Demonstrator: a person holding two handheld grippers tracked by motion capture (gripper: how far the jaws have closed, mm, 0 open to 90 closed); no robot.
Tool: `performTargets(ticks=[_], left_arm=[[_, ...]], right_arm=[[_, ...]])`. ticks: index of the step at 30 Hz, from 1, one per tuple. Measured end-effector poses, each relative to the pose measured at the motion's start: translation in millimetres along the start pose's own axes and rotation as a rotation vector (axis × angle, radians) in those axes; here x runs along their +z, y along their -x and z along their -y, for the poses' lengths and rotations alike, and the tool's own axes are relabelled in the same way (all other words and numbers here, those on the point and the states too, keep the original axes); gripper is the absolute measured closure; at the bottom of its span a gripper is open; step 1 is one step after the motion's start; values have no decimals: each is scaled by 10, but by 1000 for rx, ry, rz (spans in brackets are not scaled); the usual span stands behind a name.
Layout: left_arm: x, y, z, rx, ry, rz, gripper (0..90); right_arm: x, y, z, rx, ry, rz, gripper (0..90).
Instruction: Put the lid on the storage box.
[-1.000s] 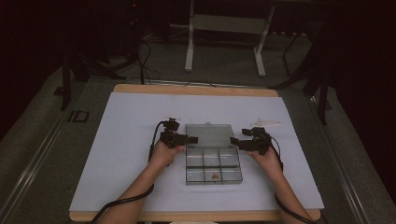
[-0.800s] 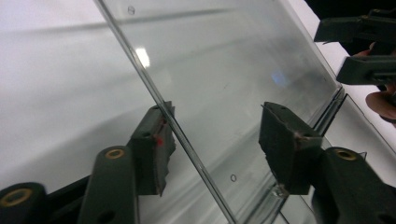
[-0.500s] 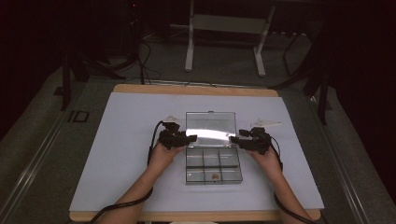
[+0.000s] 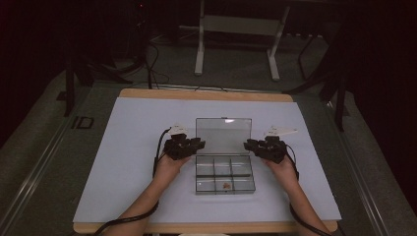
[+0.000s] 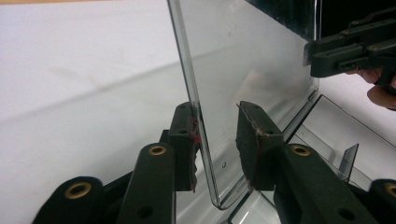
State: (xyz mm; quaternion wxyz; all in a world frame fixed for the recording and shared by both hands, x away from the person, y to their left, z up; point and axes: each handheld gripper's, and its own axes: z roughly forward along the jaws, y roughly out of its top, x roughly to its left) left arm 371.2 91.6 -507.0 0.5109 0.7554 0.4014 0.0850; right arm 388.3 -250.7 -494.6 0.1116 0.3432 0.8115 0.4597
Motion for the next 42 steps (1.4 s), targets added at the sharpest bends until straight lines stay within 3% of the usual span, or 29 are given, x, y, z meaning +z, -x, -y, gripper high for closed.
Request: performTargets(ticks=[7, 13, 21, 24, 33, 42], left_arm=[[-24, 28, -3, 11, 7, -17, 701], [-68, 13, -3, 1, 31, -12, 700], [-146, 57, 2, 42, 43, -13, 744], [-176, 97, 2, 73, 40, -34, 767], [-230, 157, 16, 117, 50, -36, 769], [-272, 199, 47, 146, 63, -33, 769]], right_arm=[[-38, -43, 4, -44, 10, 26, 747], [-44, -48, 10, -40, 16, 32, 750], [-96, -61, 12, -38, 34, 22, 775], [-115, -69, 18, -38, 41, 21, 789], [-173, -94, 40, -39, 48, 1, 802], [-239, -161, 72, -77, 55, 19, 815]])
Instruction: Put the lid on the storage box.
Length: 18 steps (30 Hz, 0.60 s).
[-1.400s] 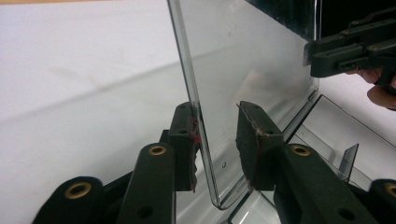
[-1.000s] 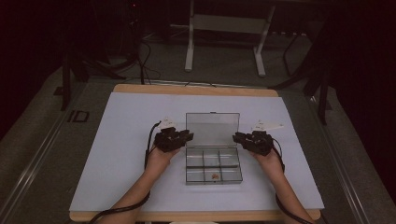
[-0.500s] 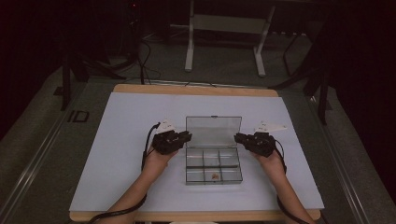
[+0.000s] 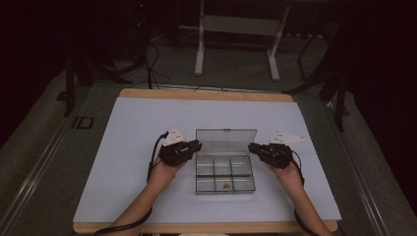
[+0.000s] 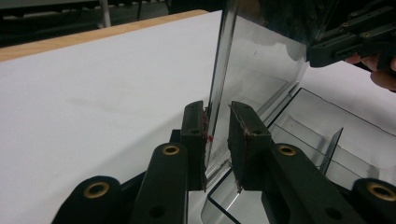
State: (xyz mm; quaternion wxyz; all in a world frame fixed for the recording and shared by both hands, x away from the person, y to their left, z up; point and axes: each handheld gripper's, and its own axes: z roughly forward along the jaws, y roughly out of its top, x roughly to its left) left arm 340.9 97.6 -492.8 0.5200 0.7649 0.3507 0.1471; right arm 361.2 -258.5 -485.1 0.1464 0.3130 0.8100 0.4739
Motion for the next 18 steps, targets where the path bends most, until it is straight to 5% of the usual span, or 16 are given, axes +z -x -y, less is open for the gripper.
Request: performTargets(ticks=[18], left_arm=[[-116, 124, 85, 82, 8, -28, 767]], right_arm=[[-86, -27, 72, 3, 4, -25, 824]])
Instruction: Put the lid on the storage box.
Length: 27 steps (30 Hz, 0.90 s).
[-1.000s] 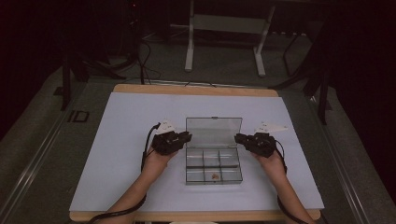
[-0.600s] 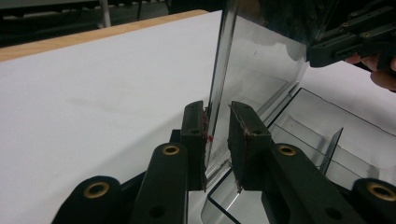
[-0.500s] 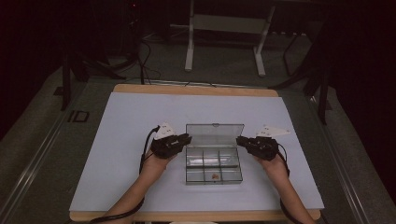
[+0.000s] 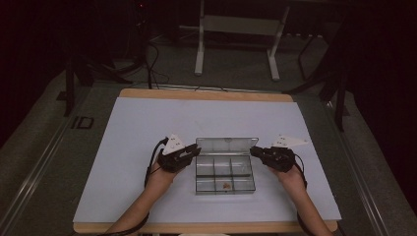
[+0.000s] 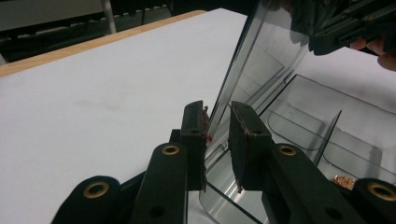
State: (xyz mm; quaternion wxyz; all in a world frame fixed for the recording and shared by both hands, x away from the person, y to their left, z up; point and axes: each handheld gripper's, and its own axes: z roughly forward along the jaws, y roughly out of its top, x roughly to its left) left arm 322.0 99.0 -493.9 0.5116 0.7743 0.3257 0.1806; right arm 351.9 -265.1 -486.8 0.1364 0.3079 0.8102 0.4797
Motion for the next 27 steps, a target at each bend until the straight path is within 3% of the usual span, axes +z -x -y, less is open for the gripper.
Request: performTargets(ticks=[3, 8, 18, 27], left_arm=[[-9, 8, 3, -4, 6, 2, 768], [-51, 56, 26, 27, 2, -1, 767], [-88, 84, 65, 32, 1, 10, 765], [-121, 118, 69, 43, -8, 30, 715]], right_arm=[[-9, -7, 6, -3, -1, -2, 823], [-35, -34, 44, 1, 1, -4, 828], [-58, -57, 82, 8, -6, -11, 829], [-77, -59, 115, 30, -15, -30, 824]])
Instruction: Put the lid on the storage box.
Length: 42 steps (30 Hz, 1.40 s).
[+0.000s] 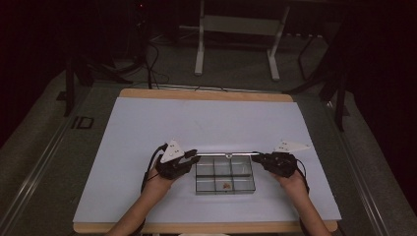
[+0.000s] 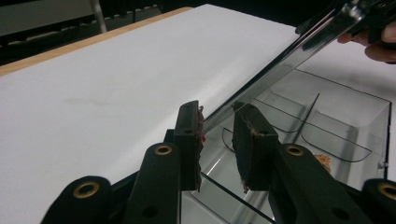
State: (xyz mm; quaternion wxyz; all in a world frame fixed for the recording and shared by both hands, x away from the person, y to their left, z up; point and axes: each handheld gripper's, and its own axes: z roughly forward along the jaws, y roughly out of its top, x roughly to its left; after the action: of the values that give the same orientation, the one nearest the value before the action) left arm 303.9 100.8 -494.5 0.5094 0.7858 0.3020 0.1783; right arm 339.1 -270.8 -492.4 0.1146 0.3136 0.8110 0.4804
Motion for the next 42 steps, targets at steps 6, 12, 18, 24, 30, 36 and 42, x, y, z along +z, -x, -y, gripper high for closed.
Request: performTargets(ticks=[6, 12, 18, 24, 30, 36, 42], left_arm=[[-3, 7, 19, -8, -3, 10, 705], [-11, 18, 30, 2, -12, 16, 706], [-25, 40, 48, 11, -22, 20, 707], [-32, 51, 73, 21, -38, 27, 706], [-36, 57, 89, 21, -45, 29, 683], [-54, 53, 121, 12, -48, 22, 650], [-63, 49, 152, 8, -69, 25, 629]], right_arm=[[-3, 1, 17, -1, 1, -8, 823], [-8, -2, 39, -11, -4, -13, 823], [-5, 0, 70, 2, -11, -22, 823], [3, 0, 98, 10, -20, -27, 821], [16, 16, 116, 31, -28, -34, 779], [15, 31, 143, 50, -28, -33, 737], [16, 42, 167, 56, -34, -33, 708]])
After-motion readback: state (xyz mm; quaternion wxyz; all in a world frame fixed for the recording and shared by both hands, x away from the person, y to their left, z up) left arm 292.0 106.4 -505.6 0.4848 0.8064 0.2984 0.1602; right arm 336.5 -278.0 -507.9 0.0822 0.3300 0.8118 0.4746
